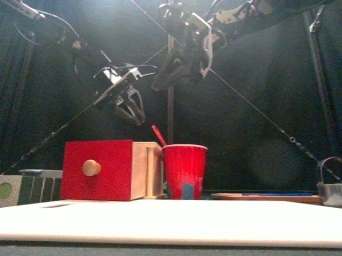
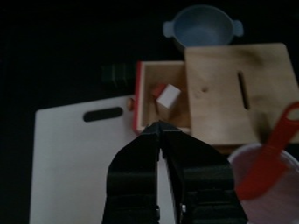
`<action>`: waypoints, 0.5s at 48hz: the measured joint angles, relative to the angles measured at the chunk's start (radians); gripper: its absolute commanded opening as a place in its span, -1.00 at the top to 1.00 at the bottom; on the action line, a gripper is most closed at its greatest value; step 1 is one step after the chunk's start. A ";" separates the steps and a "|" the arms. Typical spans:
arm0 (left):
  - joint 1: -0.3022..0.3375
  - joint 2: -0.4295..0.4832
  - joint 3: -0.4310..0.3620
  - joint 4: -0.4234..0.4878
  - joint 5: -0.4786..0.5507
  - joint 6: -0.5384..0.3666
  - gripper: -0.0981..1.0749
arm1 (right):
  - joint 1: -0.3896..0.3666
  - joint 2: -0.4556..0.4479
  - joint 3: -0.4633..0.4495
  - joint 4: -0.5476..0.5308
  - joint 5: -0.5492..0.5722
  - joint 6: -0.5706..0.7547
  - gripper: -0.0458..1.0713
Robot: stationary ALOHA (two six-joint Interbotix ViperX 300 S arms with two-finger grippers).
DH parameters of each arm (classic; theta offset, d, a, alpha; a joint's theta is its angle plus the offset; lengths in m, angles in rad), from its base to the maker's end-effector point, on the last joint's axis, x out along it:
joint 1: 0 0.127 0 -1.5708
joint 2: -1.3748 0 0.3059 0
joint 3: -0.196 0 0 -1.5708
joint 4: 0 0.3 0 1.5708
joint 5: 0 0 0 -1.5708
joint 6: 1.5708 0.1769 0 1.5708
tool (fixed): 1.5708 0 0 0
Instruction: Place salmon sushi into bowl
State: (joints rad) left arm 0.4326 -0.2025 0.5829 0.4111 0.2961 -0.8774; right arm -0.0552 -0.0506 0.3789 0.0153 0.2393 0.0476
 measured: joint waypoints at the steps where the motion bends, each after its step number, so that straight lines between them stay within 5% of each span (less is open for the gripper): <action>1: 0.015 0.018 0.002 -0.021 -0.031 0.000 0.05 | 0.011 0.009 0.002 0.002 -0.020 0.000 0.72; 9: 0.069 0.107 -0.005 -0.117 -0.123 0.006 0.34 | 0.071 0.129 -0.009 0.011 -0.141 0.002 0.72; 24: 0.123 0.167 -0.037 -0.140 -0.023 0.006 0.35 | 0.141 0.302 -0.152 0.029 -0.135 0.002 0.73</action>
State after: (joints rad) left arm 0.5553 -0.0353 0.5461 0.2715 0.2730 -0.8713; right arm 0.0859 0.2516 0.2270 0.0445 0.1043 0.0491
